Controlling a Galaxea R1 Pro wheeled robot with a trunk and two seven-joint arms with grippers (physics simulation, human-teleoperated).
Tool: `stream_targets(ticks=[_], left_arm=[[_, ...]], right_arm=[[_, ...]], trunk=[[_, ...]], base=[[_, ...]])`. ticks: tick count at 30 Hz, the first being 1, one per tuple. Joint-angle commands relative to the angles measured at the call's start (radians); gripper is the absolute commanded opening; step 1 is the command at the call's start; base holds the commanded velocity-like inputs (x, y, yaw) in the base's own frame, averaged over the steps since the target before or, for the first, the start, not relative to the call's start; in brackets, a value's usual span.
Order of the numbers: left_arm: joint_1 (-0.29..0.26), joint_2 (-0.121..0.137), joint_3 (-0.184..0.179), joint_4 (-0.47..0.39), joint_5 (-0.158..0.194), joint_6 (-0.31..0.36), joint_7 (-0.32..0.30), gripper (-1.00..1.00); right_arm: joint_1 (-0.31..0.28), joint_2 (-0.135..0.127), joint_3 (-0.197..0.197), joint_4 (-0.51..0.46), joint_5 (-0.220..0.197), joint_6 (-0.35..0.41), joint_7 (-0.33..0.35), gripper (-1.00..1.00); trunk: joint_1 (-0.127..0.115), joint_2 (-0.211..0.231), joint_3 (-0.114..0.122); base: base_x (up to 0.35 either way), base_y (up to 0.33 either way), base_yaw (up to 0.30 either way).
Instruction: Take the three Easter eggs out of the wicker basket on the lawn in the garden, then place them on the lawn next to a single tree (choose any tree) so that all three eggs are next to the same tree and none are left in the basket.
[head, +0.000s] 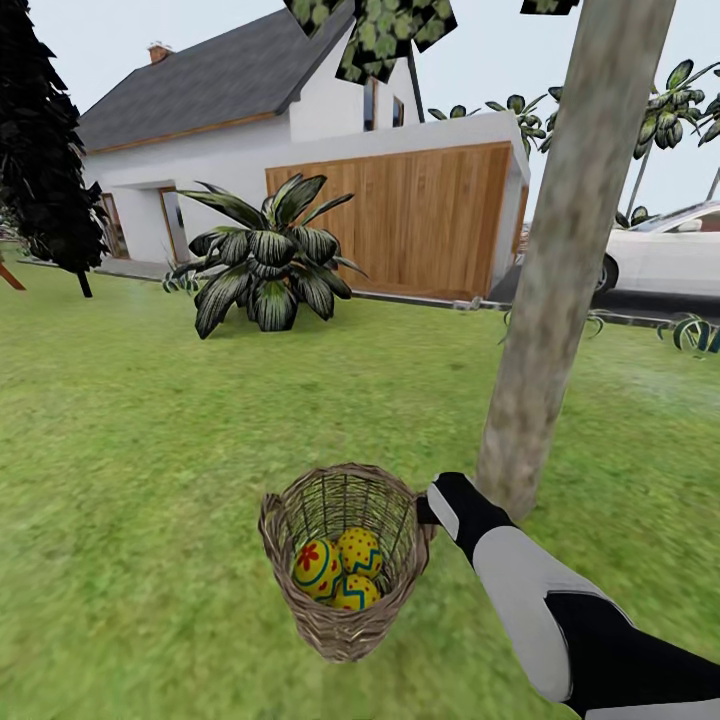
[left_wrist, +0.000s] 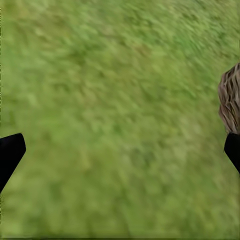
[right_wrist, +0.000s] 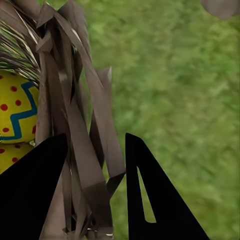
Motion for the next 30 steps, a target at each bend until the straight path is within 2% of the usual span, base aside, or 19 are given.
stream_targets(ticks=[1,30], left_arm=[[0.000,0.000,0.000,0.002,0.010,0.000,-0.006,1.00],[-0.001,0.000,-0.002,0.004,0.009,0.000,-0.006,1.00]], right_arm=[[-0.001,0.001,-0.009,-0.002,-0.009,0.001,-0.004,-1.00],[0.001,0.001,-0.009,-0.002,-0.009,0.001,-0.004,-1.00]], trunk=[[0.004,-0.008,-0.004],[0.115,-0.211,-0.095]], base=[[0.000,0.000,0.000],[0.000,0.000,0.000]])
